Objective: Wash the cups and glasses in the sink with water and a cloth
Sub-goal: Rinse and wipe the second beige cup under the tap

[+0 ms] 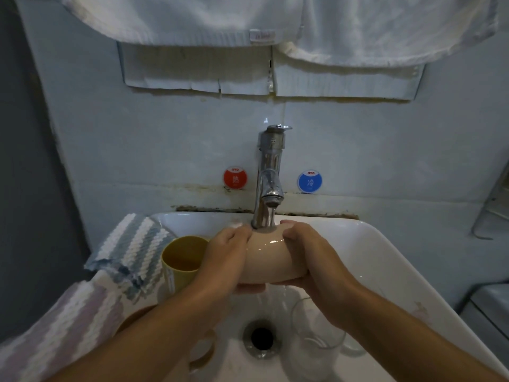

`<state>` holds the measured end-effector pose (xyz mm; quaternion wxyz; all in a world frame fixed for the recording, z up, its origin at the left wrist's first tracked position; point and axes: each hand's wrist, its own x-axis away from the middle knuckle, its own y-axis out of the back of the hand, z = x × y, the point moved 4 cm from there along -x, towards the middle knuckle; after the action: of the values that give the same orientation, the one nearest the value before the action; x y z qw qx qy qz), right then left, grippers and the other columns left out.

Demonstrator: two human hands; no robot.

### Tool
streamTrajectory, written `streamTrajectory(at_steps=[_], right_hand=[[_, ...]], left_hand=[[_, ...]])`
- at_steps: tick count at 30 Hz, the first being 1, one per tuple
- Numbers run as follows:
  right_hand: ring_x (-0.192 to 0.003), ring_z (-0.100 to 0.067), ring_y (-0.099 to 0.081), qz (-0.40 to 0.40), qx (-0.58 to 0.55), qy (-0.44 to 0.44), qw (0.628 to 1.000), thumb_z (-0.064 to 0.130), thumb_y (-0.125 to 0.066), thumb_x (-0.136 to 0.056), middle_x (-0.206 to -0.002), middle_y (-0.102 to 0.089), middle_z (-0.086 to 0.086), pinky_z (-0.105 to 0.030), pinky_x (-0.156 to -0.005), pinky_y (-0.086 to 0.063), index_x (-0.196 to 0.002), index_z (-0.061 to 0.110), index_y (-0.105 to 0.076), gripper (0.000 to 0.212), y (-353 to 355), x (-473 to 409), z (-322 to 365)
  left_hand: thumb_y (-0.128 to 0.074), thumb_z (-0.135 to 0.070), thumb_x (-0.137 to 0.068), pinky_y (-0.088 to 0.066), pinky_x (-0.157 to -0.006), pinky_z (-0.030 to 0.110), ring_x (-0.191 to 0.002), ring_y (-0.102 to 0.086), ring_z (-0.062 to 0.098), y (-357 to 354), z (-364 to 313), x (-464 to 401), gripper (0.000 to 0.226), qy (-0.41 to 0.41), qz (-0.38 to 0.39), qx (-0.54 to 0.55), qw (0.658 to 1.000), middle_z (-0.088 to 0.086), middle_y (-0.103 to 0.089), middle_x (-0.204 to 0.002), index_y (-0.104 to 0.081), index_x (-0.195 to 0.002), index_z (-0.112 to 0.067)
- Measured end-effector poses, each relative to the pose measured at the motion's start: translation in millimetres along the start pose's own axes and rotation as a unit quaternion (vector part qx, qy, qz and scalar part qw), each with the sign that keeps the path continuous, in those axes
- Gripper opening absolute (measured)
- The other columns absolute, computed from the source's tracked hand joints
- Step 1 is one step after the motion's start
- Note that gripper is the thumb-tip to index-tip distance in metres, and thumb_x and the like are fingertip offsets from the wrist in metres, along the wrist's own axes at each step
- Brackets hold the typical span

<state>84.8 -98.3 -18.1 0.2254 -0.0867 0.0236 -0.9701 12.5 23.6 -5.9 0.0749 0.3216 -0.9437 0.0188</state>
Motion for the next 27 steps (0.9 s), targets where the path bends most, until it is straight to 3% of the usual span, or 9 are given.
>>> streamTrajectory(at_steps=[3, 5, 8, 14, 18, 23, 27], right_hand=[[-0.103, -0.029, -0.060, 0.001, -0.014, 0.010, 1.000, 0.040, -0.053, -0.096, -0.119, -0.054, -0.007, -0.045, -0.074, -0.062, -0.118, 0.032, -0.055, 0.024, -1, 2, 0], [-0.101, -0.028, -0.062, 0.007, -0.003, 0.008, 1.000, 0.049, -0.050, -0.097, -0.117, -0.055, -0.005, -0.042, -0.068, -0.063, -0.119, 0.030, -0.055, 0.030, -1, 2, 0], [-0.103, -0.029, -0.061, 0.022, 0.030, 0.002, 0.999, 0.050, -0.048, -0.098, -0.121, -0.054, -0.006, -0.041, -0.068, -0.063, -0.122, 0.028, -0.051, 0.033, -1, 2, 0], [-0.106, -0.031, -0.057, 0.011, 0.043, 0.022, 0.999, 0.038, -0.052, -0.098, -0.122, -0.050, -0.007, -0.041, -0.069, -0.062, -0.106, 0.030, -0.052, 0.012, -2, 2, 2], [-0.107, -0.027, -0.056, 0.015, 0.051, 0.069, 0.996, 0.037, -0.055, -0.096, -0.122, -0.050, -0.002, -0.042, -0.074, -0.062, -0.108, 0.035, -0.054, 0.012, -4, 1, 4], [-0.107, -0.030, -0.059, 0.017, 0.047, 0.031, 0.998, 0.055, -0.054, -0.092, -0.123, -0.051, -0.004, -0.046, -0.077, -0.062, -0.121, 0.032, -0.051, 0.037, -2, -1, 2], [-0.103, -0.030, -0.062, 0.053, 0.021, 0.012, 0.998, 0.051, -0.060, -0.089, -0.122, -0.053, -0.006, -0.039, -0.068, -0.062, -0.123, 0.028, -0.050, 0.043, -1, 0, 1]], left_hand=[[-0.050, -0.034, -0.099, -0.061, -0.061, 0.040, -0.088, -0.057, 0.027, 1, -4, 0, 0.009, -0.030, -0.011, -0.025, 0.999, 0.002, -0.049, -0.098, -0.055, -0.095, -0.028], [-0.050, -0.031, -0.099, -0.062, -0.063, 0.041, -0.088, -0.056, 0.023, -1, -6, 0, 0.008, -0.067, -0.005, -0.035, 0.997, -0.002, -0.050, -0.099, -0.058, -0.098, -0.028], [-0.050, -0.029, -0.099, -0.059, -0.056, 0.031, -0.085, -0.054, 0.016, -4, -6, 2, 0.010, -0.103, 0.006, -0.061, 0.993, -0.008, -0.051, -0.097, -0.059, -0.104, -0.028], [-0.053, -0.040, -0.096, -0.062, -0.066, 0.041, -0.095, -0.058, 0.027, -1, 2, 1, 0.024, -0.016, -0.002, -0.015, 1.000, 0.007, -0.054, -0.112, -0.058, -0.115, -0.026], [-0.059, -0.039, -0.094, -0.061, -0.069, 0.051, -0.097, -0.061, 0.034, 1, 5, 2, 0.036, 0.036, 0.003, 0.055, 0.998, 0.014, -0.053, -0.114, -0.054, -0.121, -0.018], [-0.057, -0.034, -0.095, -0.062, -0.069, 0.046, -0.094, -0.059, 0.025, -2, -3, 6, 0.031, -0.065, 0.015, -0.009, 0.998, 0.002, -0.051, -0.111, -0.051, -0.125, -0.025], [-0.057, -0.032, -0.095, -0.062, -0.063, 0.033, -0.094, -0.060, 0.021, -5, -6, 7, 0.031, -0.127, 0.015, -0.043, 0.991, -0.006, -0.051, -0.111, -0.049, -0.125, -0.031]])
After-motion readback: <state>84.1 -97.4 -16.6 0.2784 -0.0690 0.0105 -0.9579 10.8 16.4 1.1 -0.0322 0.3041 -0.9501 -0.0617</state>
